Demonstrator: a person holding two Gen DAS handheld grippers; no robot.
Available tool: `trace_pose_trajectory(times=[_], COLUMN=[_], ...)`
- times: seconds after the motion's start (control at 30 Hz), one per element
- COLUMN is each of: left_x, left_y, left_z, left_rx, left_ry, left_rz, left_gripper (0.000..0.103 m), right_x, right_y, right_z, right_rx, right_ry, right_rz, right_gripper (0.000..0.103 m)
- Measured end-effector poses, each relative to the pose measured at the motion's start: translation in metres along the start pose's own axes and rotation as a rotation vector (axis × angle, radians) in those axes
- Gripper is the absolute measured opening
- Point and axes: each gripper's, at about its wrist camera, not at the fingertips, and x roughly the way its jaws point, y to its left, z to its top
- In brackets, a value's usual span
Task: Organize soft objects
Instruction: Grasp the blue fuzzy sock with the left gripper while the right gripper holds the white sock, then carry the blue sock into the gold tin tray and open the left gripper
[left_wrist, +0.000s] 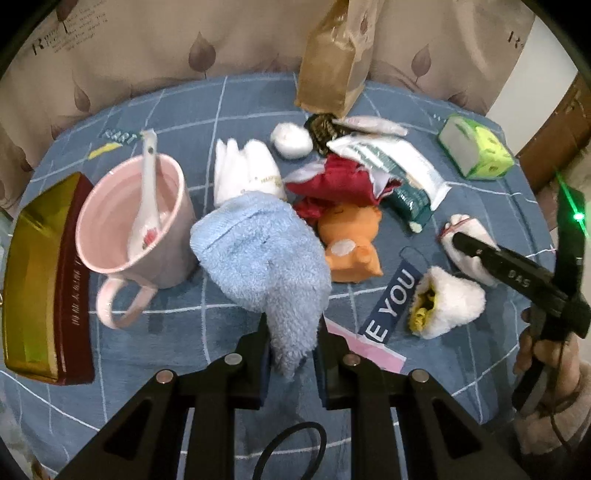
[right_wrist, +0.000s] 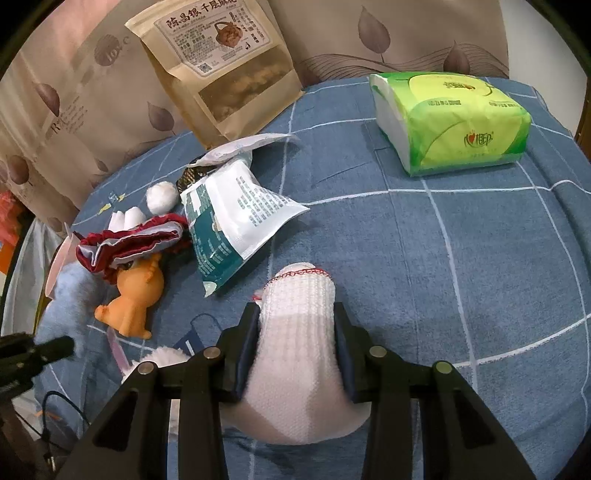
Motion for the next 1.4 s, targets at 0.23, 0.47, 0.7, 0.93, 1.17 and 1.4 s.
trace_pose_trajectory(times=[0.23, 0.47, 0.7, 0.93, 1.17, 1.4], left_x=[-0.034, -0.067, -0.086, -0.077, -0.046, -0.012], left_y=[0.019, 0.064, 0.135, 0.2, 0.268, 0.3], left_z=[0.002, 0.012, 0.01, 0.009, 0.013, 0.015], left_rx=[-0.016, -0.074, -0.178, -0.243, -0.29, -0.266], left_ry=[-0.081, -0.172, -0.215, -0.206, -0.14, -0.085], left_rz=[0.025, 0.114, 0.223, 0.332, 0.385, 0.376], left_gripper=[0.019, 0.019, 0.019, 0.019, 0.019, 0.019], right_x=[0.001, 0.002, 0.003, 0.003, 0.004, 0.006], right_y=[0.003, 0.007, 0.011, 0.013, 0.018, 0.024], right_z=[-0.001, -0.002, -0.004, -0.004, -0.005, -0.005], right_rx=[-0.028, -0.043, -0.067, -0.073, -0.082, -0.085], right_ry=[-0.005, -0.005, -0.006, -0.003, 0.002, 0.012], right_rz=[-0.027, -0.054, -0.085, -0.106, -0.14, -0.175], right_gripper=[0.036, 0.036, 0.036, 0.036, 0.036, 0.036])
